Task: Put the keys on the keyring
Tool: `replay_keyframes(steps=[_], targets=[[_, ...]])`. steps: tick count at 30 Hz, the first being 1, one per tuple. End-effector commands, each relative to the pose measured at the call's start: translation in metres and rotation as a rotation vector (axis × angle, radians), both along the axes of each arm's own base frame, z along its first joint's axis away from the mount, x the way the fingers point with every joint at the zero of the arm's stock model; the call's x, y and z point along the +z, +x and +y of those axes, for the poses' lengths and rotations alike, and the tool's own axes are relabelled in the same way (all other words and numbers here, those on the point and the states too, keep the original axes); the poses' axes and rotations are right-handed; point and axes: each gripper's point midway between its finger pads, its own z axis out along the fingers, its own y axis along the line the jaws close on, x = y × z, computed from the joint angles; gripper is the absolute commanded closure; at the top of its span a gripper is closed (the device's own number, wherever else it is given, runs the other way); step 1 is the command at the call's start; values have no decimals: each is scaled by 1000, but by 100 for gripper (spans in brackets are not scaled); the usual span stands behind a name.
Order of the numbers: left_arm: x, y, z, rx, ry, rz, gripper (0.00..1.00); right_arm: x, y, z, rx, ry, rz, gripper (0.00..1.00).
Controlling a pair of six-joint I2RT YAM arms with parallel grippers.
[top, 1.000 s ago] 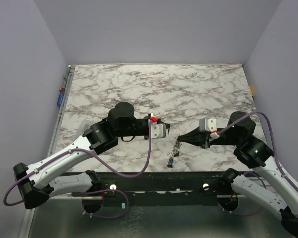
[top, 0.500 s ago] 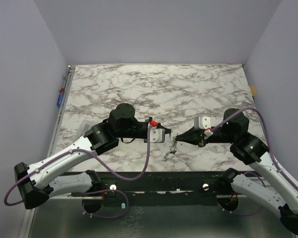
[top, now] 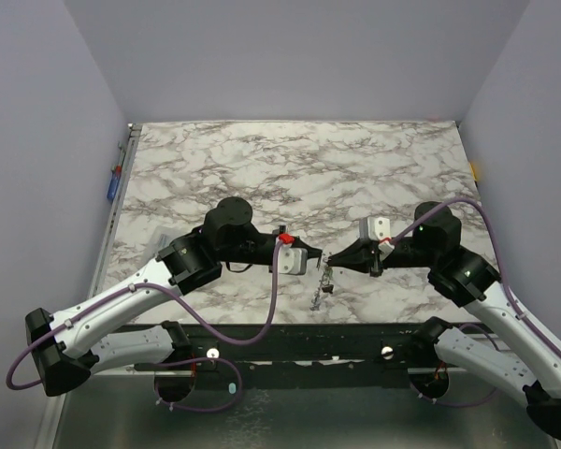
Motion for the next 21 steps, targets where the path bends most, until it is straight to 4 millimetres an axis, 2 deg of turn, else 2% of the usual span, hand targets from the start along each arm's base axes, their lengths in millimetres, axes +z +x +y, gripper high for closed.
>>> replay_keyframes(steps=[1,21], targets=[[2,-10,-2,-57,-17,-13,100,7,-4,2,32,22,-12,99],[2,-13,-8,-77,-11,-9,100,3,-3,3,29,17,2,99]])
